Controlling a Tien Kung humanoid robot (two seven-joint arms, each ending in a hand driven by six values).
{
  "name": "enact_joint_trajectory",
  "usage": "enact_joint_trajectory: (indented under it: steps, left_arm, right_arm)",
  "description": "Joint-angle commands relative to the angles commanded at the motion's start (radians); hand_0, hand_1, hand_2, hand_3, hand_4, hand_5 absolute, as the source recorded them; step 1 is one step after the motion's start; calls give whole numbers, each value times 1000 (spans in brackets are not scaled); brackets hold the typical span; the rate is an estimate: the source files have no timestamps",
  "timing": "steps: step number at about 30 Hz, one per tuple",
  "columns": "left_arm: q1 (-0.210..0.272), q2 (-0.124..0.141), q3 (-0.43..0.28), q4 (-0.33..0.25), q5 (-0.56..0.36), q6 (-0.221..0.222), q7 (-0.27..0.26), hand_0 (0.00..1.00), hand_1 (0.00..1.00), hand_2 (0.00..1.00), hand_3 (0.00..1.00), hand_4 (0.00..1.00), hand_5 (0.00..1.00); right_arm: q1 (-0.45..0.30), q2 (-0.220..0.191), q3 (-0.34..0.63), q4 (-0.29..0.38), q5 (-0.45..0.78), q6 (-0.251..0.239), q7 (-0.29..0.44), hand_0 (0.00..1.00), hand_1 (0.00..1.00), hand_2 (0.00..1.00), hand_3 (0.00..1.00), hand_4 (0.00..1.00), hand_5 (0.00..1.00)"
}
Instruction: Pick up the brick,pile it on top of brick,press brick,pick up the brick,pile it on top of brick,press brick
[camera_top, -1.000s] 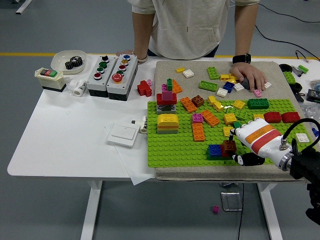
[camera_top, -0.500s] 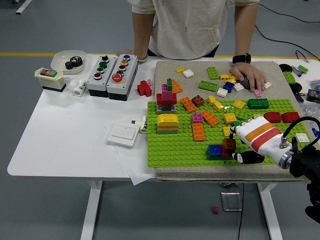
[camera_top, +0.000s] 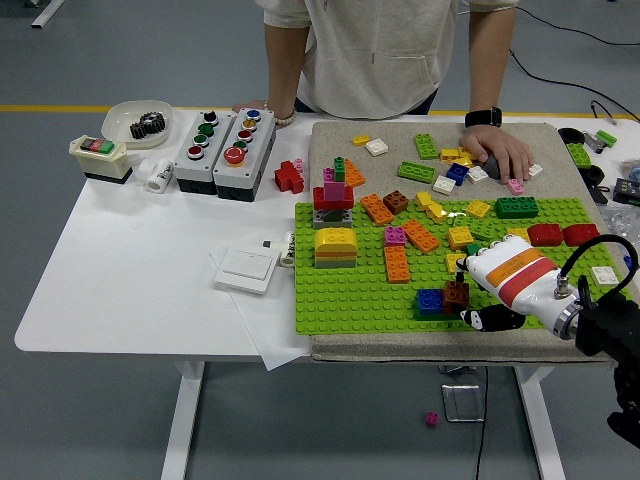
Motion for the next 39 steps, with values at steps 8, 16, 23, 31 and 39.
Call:
enact_joint_trajectory:
  steps: [8,16,23,31,39]
  left_arm:
    - [-1,0,0,0,1,0,0,758,727,716,587,642,665]
    - [0,0,-2,1,2,0,0,758,726,716,587,642,665]
    - [3,-2,-5,1,7,1,2,759,727,717,587,642,665]
    - [5,-1,-7,1,11,0,3,758,728,716,587,642,665]
    - [8,-1,-8,1,14,-1,5,759,728,715,587,642,665]
  right_arm:
    - [1,0,5,-5,0,5,16,210,317,438,504,707,469]
    - [0,2,6,-8,0,12,31,219,342,474,530,719,462]
    - [-1,5,7,-13,0,9,34,226,345,499,539,730,462]
    - [-3,8,15,-19,0,4,35,235,352,549,553,747,460]
    - [-2,11,15,-23,0,2,38,237,353,566,555,763,473]
